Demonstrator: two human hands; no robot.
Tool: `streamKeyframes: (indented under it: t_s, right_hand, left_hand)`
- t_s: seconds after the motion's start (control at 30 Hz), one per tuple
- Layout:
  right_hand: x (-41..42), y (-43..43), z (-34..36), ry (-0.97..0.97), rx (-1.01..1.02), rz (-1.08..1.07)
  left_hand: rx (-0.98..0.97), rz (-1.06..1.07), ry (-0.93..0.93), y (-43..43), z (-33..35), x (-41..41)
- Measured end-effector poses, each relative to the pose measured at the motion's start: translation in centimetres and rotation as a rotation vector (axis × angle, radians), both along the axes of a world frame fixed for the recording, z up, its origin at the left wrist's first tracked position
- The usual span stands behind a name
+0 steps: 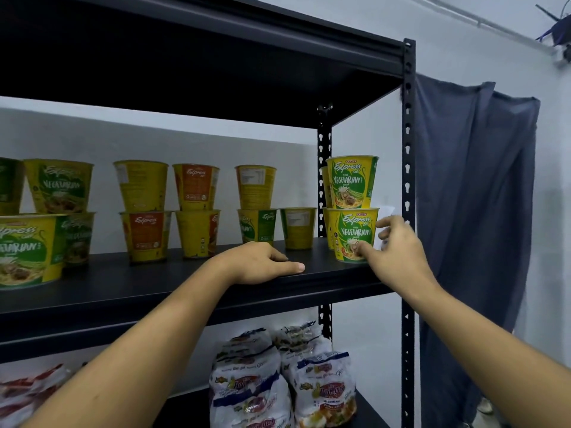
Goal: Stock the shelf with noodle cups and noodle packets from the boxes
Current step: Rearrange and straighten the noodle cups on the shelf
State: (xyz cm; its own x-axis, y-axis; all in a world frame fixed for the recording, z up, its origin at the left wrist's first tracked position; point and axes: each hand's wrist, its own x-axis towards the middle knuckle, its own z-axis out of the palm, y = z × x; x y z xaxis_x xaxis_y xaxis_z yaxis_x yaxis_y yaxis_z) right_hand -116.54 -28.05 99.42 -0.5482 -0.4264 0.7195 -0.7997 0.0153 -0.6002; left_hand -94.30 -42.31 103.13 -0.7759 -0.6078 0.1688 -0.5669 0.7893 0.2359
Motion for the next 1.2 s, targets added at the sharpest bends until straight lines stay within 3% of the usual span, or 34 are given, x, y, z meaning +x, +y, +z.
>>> streamKeyframes:
  t_s: [0.13, 0.27, 0.4, 0.53, 0.77, 1.2]
  right_hand:
    - [1.7, -0.2, -0.2, 0.182, 0.024, 0.155]
    - [4.1, -1.1, 0.2, 0.351, 0.364, 0.305]
    - [6.1, -2.9, 0.8, 0.393, 0.585, 0.23]
    - [8.3, -4.7, 1.6, 0.393, 0.65, 0.242]
    - [14.1, -7.7, 2.9, 0.433, 0.769, 0.462]
    - [26.8, -12.3, 4.5, 0.669, 0.871, 0.796]
  left_hand:
    - [-0.049, 0.015, 0.058, 0.2, -0.3, 0.2]
    - [-0.122, 0.026, 0.101, 0.3, -0.2, 0.7]
    - [-0.146, 0.045, 0.104, 0.3, -0.1, 2.9]
    - [-0.113, 0.104, 0.114, 0.5, -0.2, 6.2]
    - [-0.081, 0.247, 0.082, 1.2, -0.3, 13.6]
    - [-0.063, 0.639, 0.111, 3.3, -1.5, 27.2]
